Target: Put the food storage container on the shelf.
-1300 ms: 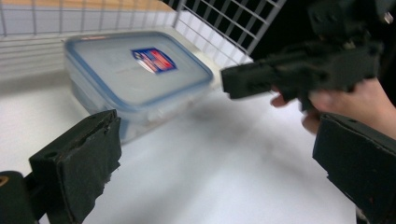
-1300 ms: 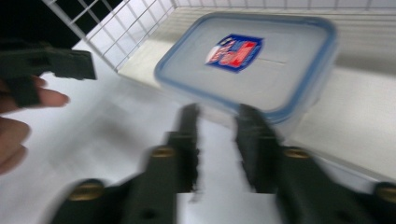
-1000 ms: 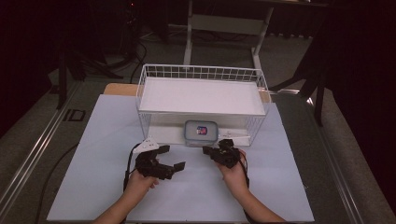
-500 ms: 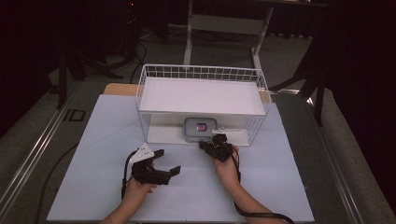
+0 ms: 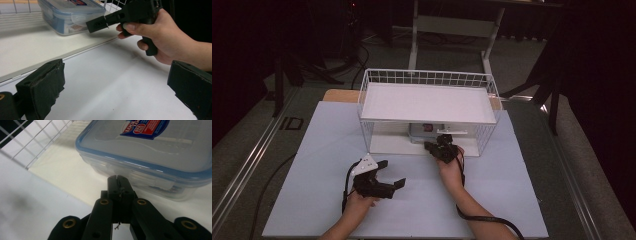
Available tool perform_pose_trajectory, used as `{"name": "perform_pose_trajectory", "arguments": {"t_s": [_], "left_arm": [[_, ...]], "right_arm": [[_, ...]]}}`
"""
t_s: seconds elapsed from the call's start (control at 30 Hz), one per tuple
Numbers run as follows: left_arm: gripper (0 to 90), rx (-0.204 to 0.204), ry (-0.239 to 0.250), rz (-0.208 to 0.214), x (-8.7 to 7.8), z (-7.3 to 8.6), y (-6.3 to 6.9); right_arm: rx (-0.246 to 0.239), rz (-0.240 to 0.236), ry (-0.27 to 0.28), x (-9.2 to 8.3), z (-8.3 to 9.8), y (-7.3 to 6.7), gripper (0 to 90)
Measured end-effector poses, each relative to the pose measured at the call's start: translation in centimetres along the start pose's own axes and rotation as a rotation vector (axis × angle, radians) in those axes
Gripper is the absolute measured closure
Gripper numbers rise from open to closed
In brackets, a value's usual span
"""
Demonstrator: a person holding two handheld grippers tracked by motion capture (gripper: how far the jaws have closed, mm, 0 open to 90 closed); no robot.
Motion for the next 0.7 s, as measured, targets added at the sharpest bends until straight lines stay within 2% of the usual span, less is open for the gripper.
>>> {"name": "perform_pose_trajectory", "arguments": {"t_s": [0.07,0.13,0.2,0.27,0.37,0.43,0.47,0.5,0.53,0.57,0.6,0.63,0.67,0.7], "left_arm": [[2.2,0.001,-0.001,-0.001,0.0,0.0,0.0],[2.3,0.003,-0.006,-0.002,0.0,0.1,0.0],[2.2,0.001,-0.004,-0.002,-0.1,0.1,0.0],[2.2,-0.002,-0.003,-0.004,-0.1,0.1,-0.1],[2.2,-0.005,-0.006,-0.008,-0.1,0.2,-0.2],[2.2,-0.004,-0.007,-0.008,-0.2,0.2,-0.1],[2.2,-0.001,-0.007,-0.008,-0.2,0.2,-0.1],[2.2,-0.002,-0.004,-0.007,-0.2,0.2,-0.1],[2.2,-0.003,-0.006,-0.008,-0.2,0.2,-0.1],[2.2,-0.003,-0.006,-0.008,-0.2,0.2,-0.1],[2.2,-0.004,-0.007,-0.008,-0.2,0.2,-0.1],[2.2,-0.005,-0.007,-0.008,-0.2,0.2,-0.1],[2.2,-0.002,-0.009,-0.008,-0.1,0.2,-0.1],[2.2,0.000,-0.006,-0.006,-0.1,0.2,0.0]], "right_arm": [[0.014,0.003,0.000,0.2,-0.2,0.2,90.0],[0.076,0.003,-0.030,0.3,-0.2,0.0,90.0],[0.041,0.022,-0.007,0.5,-0.6,0.4,90.0],[0.059,0.023,-0.007,0.4,-0.7,0.4,90.0],[0.058,0.028,-0.003,0.6,-1.0,0.7,90.0],[0.102,0.019,-0.025,0.4,-1.0,0.6,90.0],[0.090,0.017,-0.017,0.6,-1.1,0.8,90.0],[0.106,0.024,-0.039,0.5,-0.9,0.6,90.0],[0.058,0.031,-0.013,0.7,-1.0,0.8,90.0],[0.058,0.031,-0.013,0.7,-1.0,0.8,90.0],[0.079,0.029,-0.024,0.6,-1.0,0.6,90.0],[0.064,0.032,-0.008,0.6,-1.0,0.6,89.9],[0.005,0.039,0.021,0.8,-1.2,0.9,89.9],[0.020,0.036,0.005,0.6,-1.0,0.5,89.9]]}}
Point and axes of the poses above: each handheld gripper's, and its own axes: x roughly forward along the jaws, z roughly out of its underside, y roughly to its right, the point moved 7 cm from there along x, roughly forward along the jaws, and after that the axes turned 5 degrees about x, right-handed, at the moved point
